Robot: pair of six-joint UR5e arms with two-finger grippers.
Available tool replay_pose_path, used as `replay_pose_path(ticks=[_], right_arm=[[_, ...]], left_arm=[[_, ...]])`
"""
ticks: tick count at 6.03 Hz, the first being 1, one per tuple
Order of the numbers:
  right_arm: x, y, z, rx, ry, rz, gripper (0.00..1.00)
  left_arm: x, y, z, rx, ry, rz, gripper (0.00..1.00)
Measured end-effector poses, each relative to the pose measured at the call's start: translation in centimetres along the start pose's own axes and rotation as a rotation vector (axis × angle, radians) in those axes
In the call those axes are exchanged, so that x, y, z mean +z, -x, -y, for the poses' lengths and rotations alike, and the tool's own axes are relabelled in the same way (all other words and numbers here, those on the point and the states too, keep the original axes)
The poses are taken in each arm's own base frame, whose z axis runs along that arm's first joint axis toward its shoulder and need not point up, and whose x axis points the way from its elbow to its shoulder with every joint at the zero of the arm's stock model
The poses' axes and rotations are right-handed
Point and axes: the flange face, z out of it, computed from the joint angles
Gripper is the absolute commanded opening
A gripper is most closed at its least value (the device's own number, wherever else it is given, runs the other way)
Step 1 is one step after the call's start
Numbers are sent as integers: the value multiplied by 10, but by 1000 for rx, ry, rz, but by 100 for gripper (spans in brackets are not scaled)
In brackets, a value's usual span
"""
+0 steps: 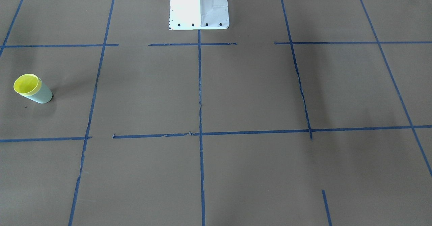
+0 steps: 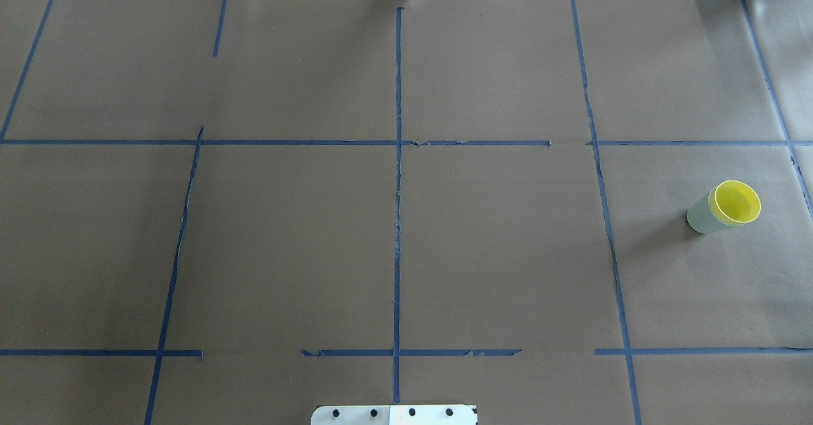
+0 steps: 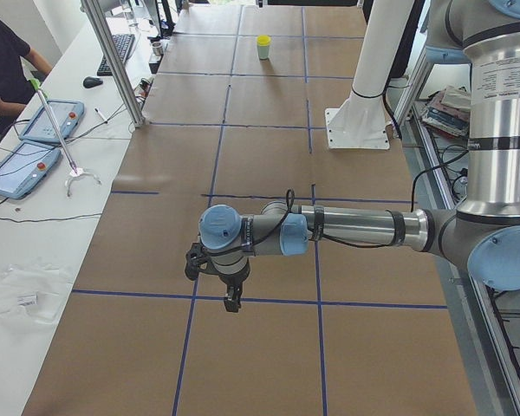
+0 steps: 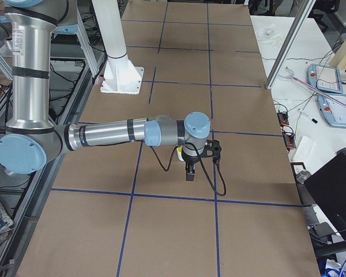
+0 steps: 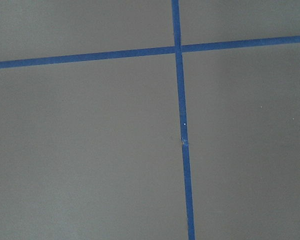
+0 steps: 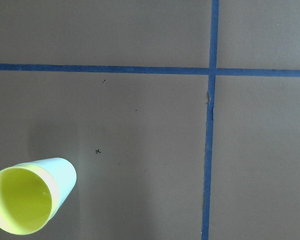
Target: Transfer and stack yellow cup on green cup
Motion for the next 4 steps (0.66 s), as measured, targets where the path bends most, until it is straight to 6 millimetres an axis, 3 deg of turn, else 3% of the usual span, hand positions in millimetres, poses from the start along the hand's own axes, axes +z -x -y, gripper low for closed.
replay_pose_path(ticks=[4], right_arm=[[0,3,0,-6,1,-9,100]], left_arm=[[0,-4,5,21,-1,2,100]])
